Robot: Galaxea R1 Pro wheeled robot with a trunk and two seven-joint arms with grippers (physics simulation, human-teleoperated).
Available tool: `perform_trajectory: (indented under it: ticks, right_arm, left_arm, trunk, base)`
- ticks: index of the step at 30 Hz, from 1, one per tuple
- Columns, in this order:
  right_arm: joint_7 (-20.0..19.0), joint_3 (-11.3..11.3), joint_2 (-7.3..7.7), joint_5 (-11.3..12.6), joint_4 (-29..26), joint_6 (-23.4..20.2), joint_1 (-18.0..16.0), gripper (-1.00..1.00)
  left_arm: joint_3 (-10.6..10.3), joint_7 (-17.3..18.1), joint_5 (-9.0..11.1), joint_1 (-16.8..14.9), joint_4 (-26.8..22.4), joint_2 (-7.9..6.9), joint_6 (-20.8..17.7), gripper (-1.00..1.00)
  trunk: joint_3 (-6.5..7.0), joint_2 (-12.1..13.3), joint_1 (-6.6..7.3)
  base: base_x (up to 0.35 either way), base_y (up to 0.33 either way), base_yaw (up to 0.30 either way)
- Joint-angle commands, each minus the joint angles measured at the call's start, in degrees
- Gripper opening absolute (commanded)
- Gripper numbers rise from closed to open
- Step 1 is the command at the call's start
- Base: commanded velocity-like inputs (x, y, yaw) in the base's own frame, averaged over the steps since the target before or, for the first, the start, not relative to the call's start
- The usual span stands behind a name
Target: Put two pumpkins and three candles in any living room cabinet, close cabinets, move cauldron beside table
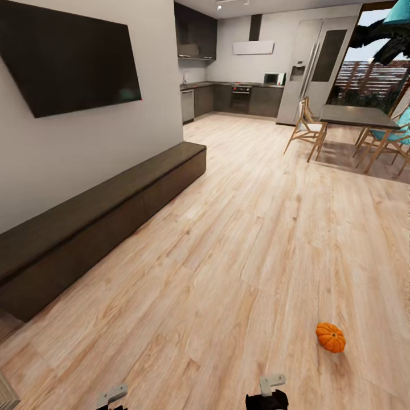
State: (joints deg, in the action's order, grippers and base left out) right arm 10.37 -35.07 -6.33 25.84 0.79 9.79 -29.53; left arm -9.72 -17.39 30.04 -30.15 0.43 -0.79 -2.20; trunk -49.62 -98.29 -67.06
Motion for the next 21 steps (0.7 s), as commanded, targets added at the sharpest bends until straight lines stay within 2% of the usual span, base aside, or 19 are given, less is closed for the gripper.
perform_trajectory:
  ticks: [1,21]
  right_arm:
    - [0.00,0.00,0.00,0.00,0.00,0.02,0.00,1.00]
    - [0.00,0.00,-0.08,0.00,0.00,0.00,0.00,1.00]
  left_arm:
    - [0.02,0.01,-0.03,0.00,0.00,0.00,0.00,1.00]
    - [-0.02,0.07,0.01,0.00,0.05,0.00,0.00,1.00]
  trunk:
    - [-0.09,0.00,0.00]
    - [-1.72,0.00,0.00]
  base:
    - [0.330,0.000,-0.152]
    - [0.330,0.000,-0.153]
